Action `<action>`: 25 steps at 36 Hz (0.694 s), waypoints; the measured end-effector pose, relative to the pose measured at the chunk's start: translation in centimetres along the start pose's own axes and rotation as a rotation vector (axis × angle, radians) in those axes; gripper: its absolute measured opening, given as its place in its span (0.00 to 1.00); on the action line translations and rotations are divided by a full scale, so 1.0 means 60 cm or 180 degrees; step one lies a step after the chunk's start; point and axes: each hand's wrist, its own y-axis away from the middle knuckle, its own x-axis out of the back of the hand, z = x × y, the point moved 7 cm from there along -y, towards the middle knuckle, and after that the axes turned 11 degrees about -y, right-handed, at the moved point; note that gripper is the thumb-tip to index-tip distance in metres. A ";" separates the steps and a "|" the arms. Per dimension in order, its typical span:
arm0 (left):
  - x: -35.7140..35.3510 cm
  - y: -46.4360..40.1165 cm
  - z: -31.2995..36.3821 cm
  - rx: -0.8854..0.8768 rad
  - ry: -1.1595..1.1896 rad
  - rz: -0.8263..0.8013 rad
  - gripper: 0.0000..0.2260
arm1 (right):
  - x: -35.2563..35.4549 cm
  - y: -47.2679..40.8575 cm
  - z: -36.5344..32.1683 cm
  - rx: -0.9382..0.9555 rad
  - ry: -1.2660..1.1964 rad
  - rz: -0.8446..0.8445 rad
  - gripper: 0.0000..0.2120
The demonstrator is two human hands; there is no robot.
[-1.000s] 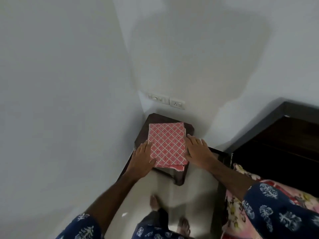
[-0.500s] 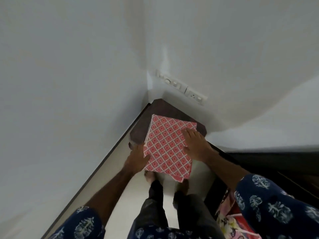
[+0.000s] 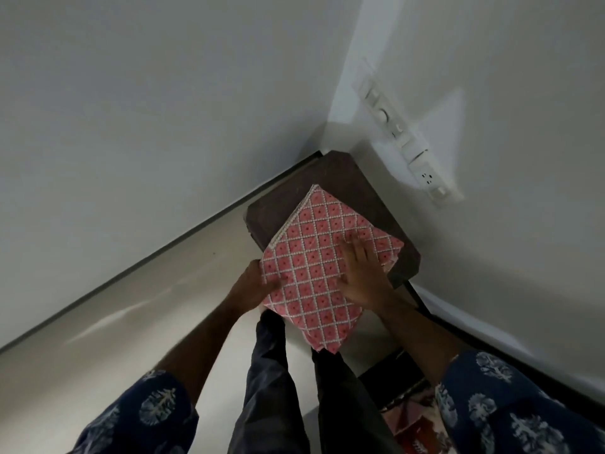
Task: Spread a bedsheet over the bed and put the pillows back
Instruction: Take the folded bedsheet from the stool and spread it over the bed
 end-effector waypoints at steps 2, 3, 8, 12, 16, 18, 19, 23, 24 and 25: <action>0.011 0.017 0.019 0.0299 -0.0063 0.0249 0.32 | 0.002 -0.004 0.010 0.0087 -0.0102 -0.0142 0.45; 0.015 0.027 0.023 0.0459 -0.0213 0.0372 0.30 | 0.005 -0.006 0.015 0.0135 -0.0125 -0.0216 0.45; 0.035 0.090 0.081 0.0577 -0.0509 0.0720 0.18 | 0.048 0.003 0.002 0.0180 -0.0394 -0.0598 0.42; 0.034 0.154 0.143 0.0448 -0.0694 0.0977 0.14 | 0.115 0.025 -0.048 0.0617 -0.0445 -0.0477 0.41; 0.043 0.218 0.198 0.0056 -0.1120 0.1436 0.11 | 0.193 0.049 -0.131 0.1652 0.0419 -0.0018 0.49; 0.058 0.253 0.224 -0.0234 -0.1399 0.1613 0.12 | 0.219 0.056 -0.178 0.2166 0.1062 0.0040 0.54; 0.068 0.271 0.234 -0.0382 -0.1544 0.1709 0.12 | 0.225 0.059 -0.200 0.2386 0.1390 -0.0031 0.56; 0.123 0.359 0.256 -0.0964 -0.1890 0.2227 0.11 | 0.226 0.073 -0.270 0.2466 0.2301 -0.0704 0.49; 0.140 0.383 0.254 -0.1069 -0.1915 0.2378 0.10 | 0.224 0.079 -0.288 0.2341 0.2265 -0.0921 0.44; 0.157 0.408 0.248 -0.1121 -0.1930 0.2528 0.10 | 0.220 0.085 -0.306 0.2240 0.2198 -0.1078 0.39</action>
